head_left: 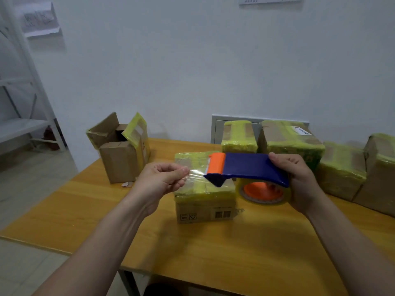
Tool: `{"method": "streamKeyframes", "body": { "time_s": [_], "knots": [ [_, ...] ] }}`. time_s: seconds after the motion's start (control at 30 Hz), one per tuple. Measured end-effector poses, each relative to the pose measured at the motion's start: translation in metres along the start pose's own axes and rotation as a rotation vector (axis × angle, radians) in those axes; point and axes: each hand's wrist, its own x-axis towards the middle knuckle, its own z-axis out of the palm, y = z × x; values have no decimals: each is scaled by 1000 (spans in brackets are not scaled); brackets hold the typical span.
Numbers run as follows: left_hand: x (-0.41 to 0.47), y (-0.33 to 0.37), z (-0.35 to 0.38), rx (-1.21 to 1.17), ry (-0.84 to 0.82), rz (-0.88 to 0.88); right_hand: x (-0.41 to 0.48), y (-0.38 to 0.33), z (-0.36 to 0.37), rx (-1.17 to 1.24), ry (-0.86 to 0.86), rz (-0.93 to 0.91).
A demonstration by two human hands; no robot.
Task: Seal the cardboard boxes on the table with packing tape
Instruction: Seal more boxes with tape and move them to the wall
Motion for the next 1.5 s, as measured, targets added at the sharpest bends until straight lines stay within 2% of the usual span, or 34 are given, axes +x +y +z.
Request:
{"method": "streamKeyframes", "body": {
  "time_s": [0.17,0.3,0.43,0.53,0.77,0.9,1.13,1.23,1.5],
  "knots": [
    [-6,-17,-3,233,64,50,1,9,-19,-146,-49,17],
    [-10,-21,-3,410,68,110,5,8,-18,-181,-58,-51],
    [-12,-20,-4,684,154,218,13,5,-16,-233,-130,-78],
    [-10,-18,-4,798,186,249,19,1,-15,-237,-162,-68],
    [-1,-8,-3,908,157,189,30,-2,-22,-208,-297,108],
    [1,-7,-5,873,120,172,31,2,-31,-165,-356,205],
    [5,-3,-13,759,120,148,28,12,-26,-149,-267,179],
    [4,-6,-12,787,114,135,31,15,-24,-170,-173,132],
    [3,-12,-6,987,177,169,37,19,-21,-241,-211,44]
  ]
}}
